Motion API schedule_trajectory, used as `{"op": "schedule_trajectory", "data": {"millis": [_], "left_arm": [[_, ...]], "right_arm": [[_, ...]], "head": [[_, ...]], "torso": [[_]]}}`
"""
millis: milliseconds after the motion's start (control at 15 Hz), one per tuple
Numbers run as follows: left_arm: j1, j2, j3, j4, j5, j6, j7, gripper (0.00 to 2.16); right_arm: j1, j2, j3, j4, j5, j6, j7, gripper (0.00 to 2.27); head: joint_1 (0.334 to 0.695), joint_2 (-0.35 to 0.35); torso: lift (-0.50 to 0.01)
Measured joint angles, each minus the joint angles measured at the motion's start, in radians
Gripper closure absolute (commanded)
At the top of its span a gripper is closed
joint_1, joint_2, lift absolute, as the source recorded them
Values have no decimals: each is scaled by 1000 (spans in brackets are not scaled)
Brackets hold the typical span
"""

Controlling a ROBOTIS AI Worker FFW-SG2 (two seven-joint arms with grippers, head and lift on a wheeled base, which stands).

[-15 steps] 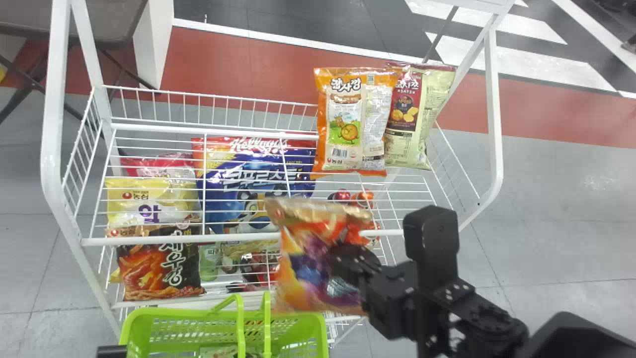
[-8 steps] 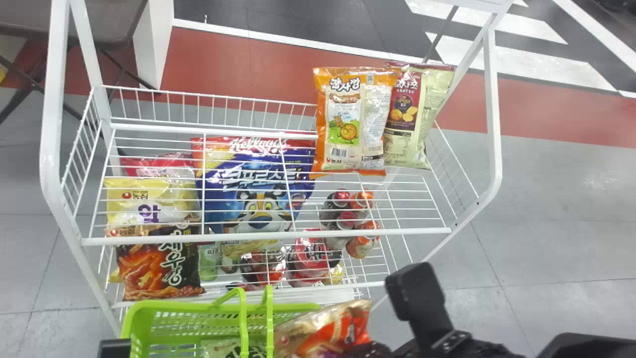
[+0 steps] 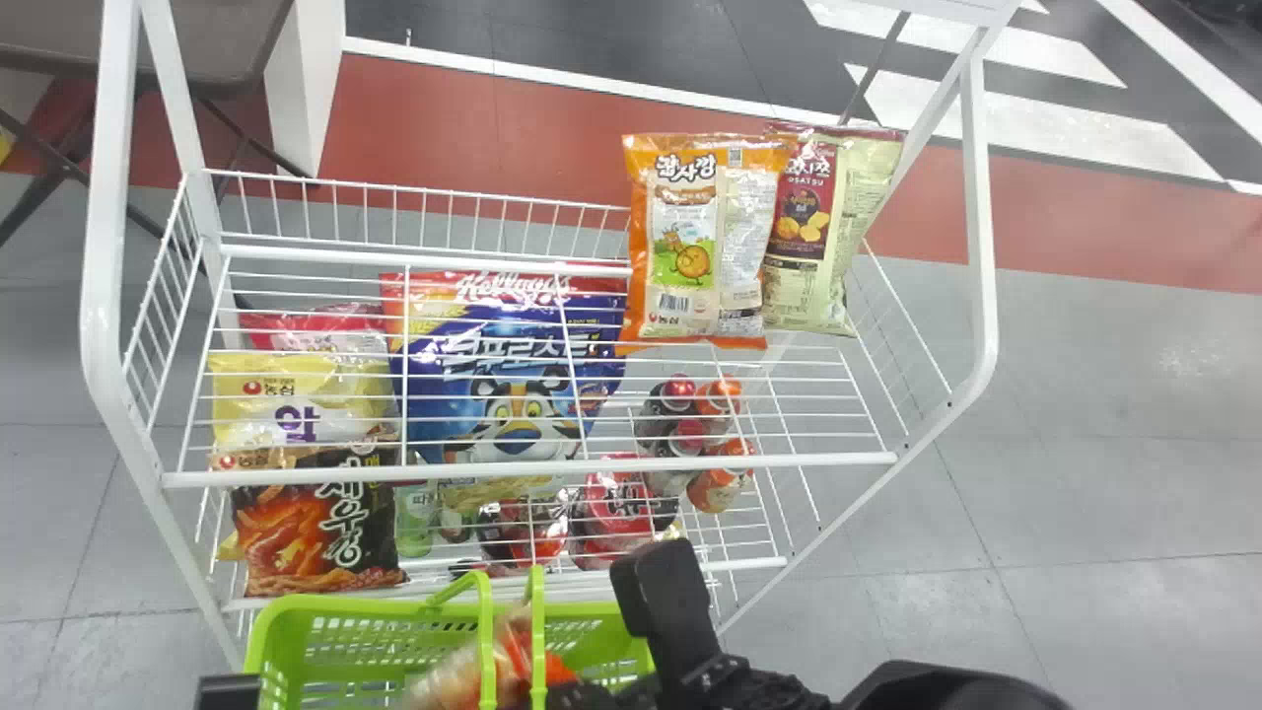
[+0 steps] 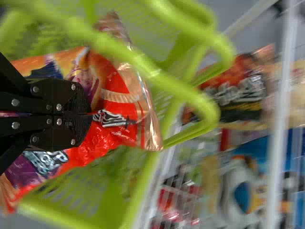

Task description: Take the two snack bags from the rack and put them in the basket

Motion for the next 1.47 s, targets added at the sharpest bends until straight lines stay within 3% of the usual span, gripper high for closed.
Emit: {"op": "schedule_trajectory", "data": {"millis": [67,333,600,867,1000,1267,1467], "left_arm": [[0,0,-1,0,0,0,-1,2121],[0,1,-1,-1,0,0,0,2121],[0,3,-2,-3,-1,0,3,2121],[0,0,-4,-6,-1,0,3,2121],[3,-2,-5,-6,0,0,3,2121],[12,-2,-1,-9,0,-2,-1,2121],[16,-2,2,-8,0,-5,-3,2121]], "right_arm": [[0,1,6,23,8,-68,7,36],[4,2,-30,31,7,-82,50,43],[1,2,-138,-116,-7,325,168,46],[20,3,-223,-243,32,455,151,36],[60,11,-252,-297,66,337,94,33],[191,46,-271,-308,89,-256,1,36],[228,70,-241,-204,85,-681,-49,36]], "head": [[695,-350],[695,-350],[695,-350],[695,-350],[695,-350],[695,-350],[695,-350]], "torso": [[-11],[-11],[-11],[-11],[-11],[-11],[-11]]}}
